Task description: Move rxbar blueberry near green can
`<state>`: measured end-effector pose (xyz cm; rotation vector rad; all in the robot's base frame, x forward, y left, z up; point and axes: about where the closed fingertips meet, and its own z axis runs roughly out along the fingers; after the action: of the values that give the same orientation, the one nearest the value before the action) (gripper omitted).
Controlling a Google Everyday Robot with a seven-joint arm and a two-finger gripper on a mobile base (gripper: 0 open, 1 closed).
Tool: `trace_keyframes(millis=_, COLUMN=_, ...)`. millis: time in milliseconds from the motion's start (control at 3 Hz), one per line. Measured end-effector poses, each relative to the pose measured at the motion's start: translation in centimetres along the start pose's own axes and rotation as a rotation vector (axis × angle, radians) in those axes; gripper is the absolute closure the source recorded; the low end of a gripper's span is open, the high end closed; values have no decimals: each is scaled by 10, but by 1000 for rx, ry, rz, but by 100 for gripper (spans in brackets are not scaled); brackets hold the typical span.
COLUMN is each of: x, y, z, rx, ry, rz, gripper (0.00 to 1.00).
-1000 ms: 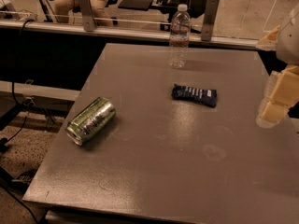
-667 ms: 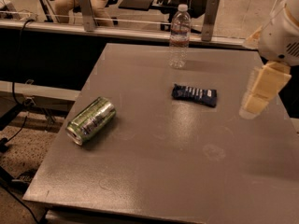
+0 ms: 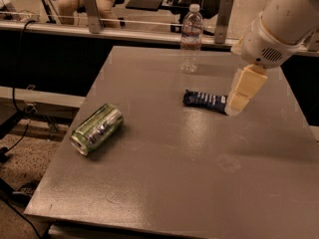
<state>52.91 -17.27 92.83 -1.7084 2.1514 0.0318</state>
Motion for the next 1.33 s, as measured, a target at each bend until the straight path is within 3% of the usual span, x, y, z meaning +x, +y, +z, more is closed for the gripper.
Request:
trace_keyframes(millis=1000, x=-14, y=-21, z=95, rx=-90, ry=-23, rz=-31, gripper=0)
trace_keyframes(millis=1333, x=-10, y=-22, z=109, rx=-118, ry=-21, rz=-34, gripper=0)
